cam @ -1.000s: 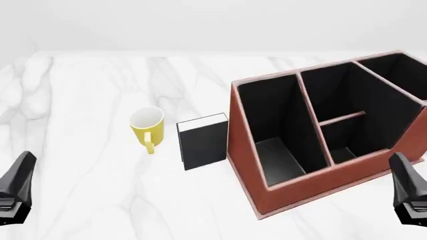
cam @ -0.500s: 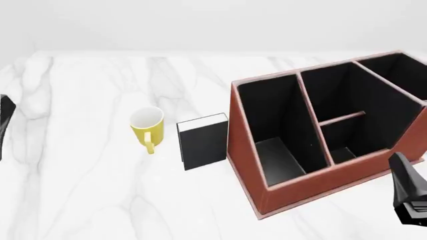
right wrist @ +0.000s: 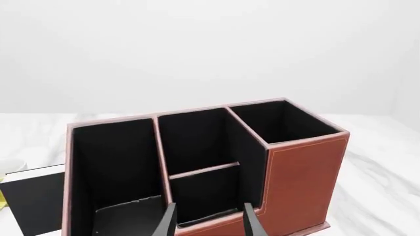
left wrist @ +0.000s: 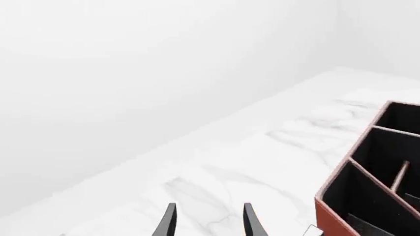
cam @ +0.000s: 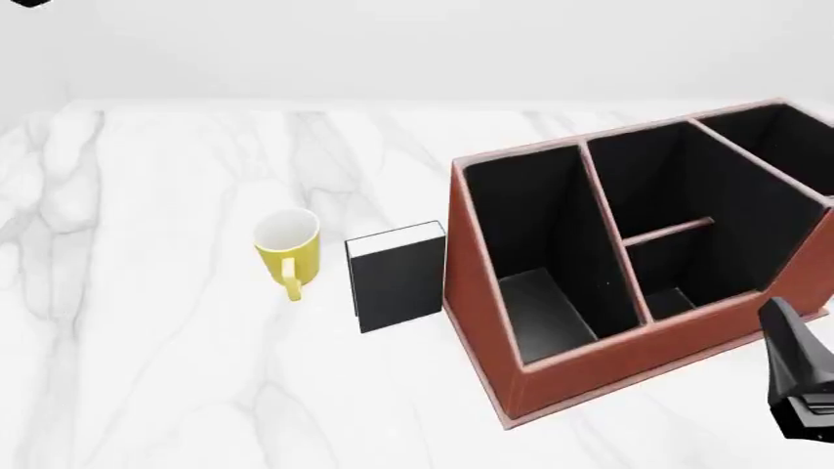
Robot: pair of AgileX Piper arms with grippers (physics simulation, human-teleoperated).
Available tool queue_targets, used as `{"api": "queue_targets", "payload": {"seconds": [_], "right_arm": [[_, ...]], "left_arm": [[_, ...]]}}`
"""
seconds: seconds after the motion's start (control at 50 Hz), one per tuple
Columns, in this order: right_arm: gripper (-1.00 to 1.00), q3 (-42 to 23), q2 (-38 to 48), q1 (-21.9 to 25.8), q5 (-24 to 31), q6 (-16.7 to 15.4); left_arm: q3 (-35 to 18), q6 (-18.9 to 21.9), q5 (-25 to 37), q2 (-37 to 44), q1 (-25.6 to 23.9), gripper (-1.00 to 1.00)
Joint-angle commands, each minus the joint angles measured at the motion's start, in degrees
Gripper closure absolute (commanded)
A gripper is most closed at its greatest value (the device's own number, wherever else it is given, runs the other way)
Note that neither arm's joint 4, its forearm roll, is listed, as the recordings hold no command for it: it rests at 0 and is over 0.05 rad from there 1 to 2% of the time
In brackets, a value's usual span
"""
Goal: Pick up the book and place it in the back compartment of the caddy.
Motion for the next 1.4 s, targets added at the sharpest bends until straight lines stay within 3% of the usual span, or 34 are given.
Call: {"api": "queue_targets", "payload": {"seconds": [0.02, 0.08, 0.26, 0.48, 0.54, 0.66, 0.68, 0.72, 0.82, 1.4], "right_arm": [[-1.0, 0.06, 0.01, 0.04, 0.02, 0.11], [-1.0, 0.08, 0.03, 0.01, 0.06, 0.16], [-1.0, 0.13, 0.14, -0.13, 0.04, 0.3], [-1.0, 0.13, 0.18, -0.14, 0.06, 0.43], [-1.0, 0.16, 0.26, -0.14, -0.04, 0.45], [-1.0, 0.16, 0.18, -0.11, 0.01, 0.46], [-1.0, 0.15, 0.2, -0.09, -0.02, 0.46], [-1.0, 0.11, 0.16, -0.12, -0.04, 0.44], [-1.0, 0.1, 0.13, -0.16, -0.02, 0.41], [-1.0, 0.14, 0.24, -0.33, -0.16, 0.49]], "left_arm": [[-17.36, 7.62, 7.6, 12.54, -3.46, -1.0], [-21.22, 7.8, 10.88, 15.07, -6.94, -1.0], [-26.59, 11.72, 15.12, 22.66, -9.02, -1.0], [-27.13, 17.77, 16.54, 27.91, -14.17, -1.0], [-27.67, 18.65, 16.75, 31.77, -12.52, -1.0], [-25.65, 18.61, 15.87, 33.89, -12.94, -1.0], [-24.44, 17.74, 14.65, 34.37, -12.71, -1.0], [-19.15, 20.75, 10.82, 34.64, -11.88, -1.0], [-14.35, 19.47, 8.24, 34.78, -13.66, -1.0], [-3.49, 17.82, 0.36, 37.76, -16.03, -1.0]]}}
